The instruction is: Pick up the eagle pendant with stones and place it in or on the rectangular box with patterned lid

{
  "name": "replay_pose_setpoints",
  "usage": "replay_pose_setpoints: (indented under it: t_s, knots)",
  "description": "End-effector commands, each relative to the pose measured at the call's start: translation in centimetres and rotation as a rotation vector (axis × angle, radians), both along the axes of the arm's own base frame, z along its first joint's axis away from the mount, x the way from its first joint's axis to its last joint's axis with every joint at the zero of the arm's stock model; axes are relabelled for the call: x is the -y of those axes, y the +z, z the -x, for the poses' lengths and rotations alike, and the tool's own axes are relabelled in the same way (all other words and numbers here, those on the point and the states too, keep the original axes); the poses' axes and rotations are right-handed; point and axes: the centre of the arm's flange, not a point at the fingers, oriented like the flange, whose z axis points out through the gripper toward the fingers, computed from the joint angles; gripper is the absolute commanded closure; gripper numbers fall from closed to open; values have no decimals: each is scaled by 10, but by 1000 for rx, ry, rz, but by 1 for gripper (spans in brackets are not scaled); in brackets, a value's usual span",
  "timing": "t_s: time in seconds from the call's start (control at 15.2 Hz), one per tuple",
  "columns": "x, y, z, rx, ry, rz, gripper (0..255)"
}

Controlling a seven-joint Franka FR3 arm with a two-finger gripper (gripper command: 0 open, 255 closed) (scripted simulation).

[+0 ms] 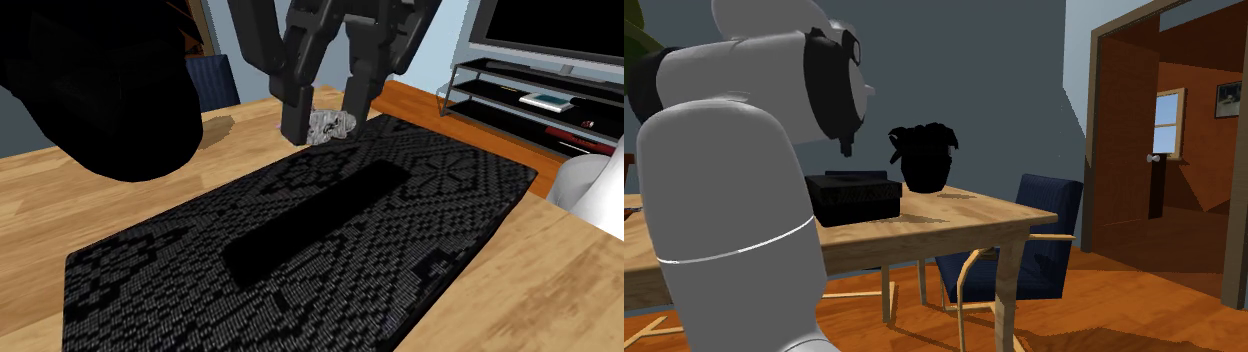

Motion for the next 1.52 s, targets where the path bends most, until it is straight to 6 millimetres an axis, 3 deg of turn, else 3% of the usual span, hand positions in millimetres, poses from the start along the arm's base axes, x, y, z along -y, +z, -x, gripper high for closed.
replay_pose_setpoints:
  t_s: [0.0,0.46,0.99,1.06,1.39,1.45]
  knots:
    - [-1,-11,1,0,0,0,255]
    - [-1,-52,1,0,0,0,255]
    - [-1,-52,1,0,0,0,255]
    - [-1,-52,1,0,0,0,0]
    - [-1,-52,1,0,0,0,0]
    - [1,-39,2,0,0,0,0]
